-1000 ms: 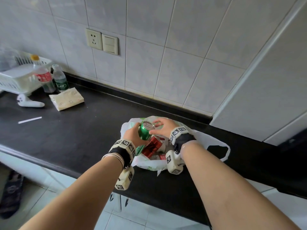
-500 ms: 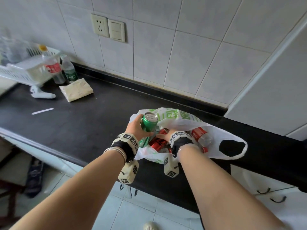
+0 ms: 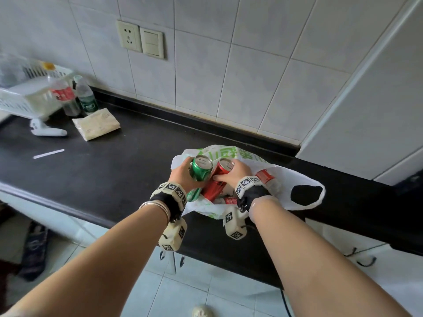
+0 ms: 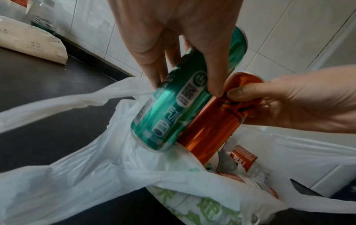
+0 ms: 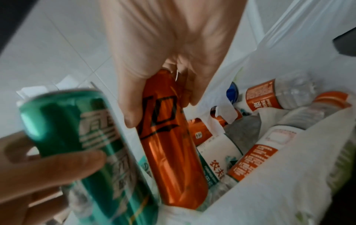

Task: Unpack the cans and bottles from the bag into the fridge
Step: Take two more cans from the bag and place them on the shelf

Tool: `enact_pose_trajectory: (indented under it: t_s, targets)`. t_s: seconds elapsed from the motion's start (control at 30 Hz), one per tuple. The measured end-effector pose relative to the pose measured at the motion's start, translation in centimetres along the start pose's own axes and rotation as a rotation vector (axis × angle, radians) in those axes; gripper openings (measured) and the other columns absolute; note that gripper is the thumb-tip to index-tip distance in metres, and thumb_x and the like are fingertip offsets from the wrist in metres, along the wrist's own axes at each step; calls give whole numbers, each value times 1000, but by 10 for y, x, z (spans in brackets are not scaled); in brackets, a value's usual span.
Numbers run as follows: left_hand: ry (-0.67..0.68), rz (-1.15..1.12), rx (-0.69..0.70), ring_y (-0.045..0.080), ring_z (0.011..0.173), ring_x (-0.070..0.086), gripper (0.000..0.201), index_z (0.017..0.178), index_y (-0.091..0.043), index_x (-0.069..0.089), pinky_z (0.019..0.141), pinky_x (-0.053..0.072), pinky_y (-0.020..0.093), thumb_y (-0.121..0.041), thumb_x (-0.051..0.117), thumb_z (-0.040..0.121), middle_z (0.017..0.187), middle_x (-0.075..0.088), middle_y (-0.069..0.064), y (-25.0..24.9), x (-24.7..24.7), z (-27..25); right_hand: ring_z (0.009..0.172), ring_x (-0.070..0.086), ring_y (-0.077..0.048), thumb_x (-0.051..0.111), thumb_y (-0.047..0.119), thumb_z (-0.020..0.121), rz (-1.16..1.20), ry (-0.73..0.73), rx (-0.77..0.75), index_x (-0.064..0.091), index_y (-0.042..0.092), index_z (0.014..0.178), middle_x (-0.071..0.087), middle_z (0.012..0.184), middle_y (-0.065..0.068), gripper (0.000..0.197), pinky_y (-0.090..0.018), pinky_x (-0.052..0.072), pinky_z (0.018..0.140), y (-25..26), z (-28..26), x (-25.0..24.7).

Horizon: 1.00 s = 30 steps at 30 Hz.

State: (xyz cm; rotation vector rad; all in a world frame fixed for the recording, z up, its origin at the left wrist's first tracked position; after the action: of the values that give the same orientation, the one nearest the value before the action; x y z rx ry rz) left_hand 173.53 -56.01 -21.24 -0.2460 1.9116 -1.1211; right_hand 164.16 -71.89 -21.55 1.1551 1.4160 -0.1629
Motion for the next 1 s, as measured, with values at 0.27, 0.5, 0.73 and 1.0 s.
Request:
enact_pose_trajectory:
  t_s: [0.27,0.5,0.73,1.0]
  targets:
    - [37,-21,98,26,112,59,77,130,-15,42,94,47,32,-20,83,66,120,62,8,-21,-1,-14,117,54,-25,84,21,66,224,-179,35,42,10,129,55,127,-8,77,-29,41,92,-6,-48,-42]
    - [102,-35,178,27,117,56,81,136,-16,38,97,44,33,-18,82,67,125,59,8,-36,7,-36,108,60,-21,86,30,63,379,-413,94,50,17,123,63,118,-2,71,-28,47,90,-21,-99,-62]
    - [178,-47,269,25,117,55,82,132,-15,41,100,46,38,-20,85,63,126,59,6,-50,31,-64,103,62,-19,82,44,64,363,-587,186,55,19,117,66,111,0,65,-26,48,87,-49,-153,-74]
    - [320,-11,343,25,122,52,84,137,-16,37,101,42,34,-19,83,66,131,55,5,-76,78,-100,97,65,-21,81,38,66,268,-608,276,55,20,108,68,103,1,53,-28,51,81,-91,-204,-78]
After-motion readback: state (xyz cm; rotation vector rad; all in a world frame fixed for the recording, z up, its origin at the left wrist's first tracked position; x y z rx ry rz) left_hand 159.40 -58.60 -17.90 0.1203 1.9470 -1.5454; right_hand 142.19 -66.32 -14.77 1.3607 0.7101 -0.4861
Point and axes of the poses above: each hand's wrist, its own z-axis towards the middle knuckle, its own x-axis out of the palm, y = z × x, the point moved 10 cm from there along z, towards the middle knuckle
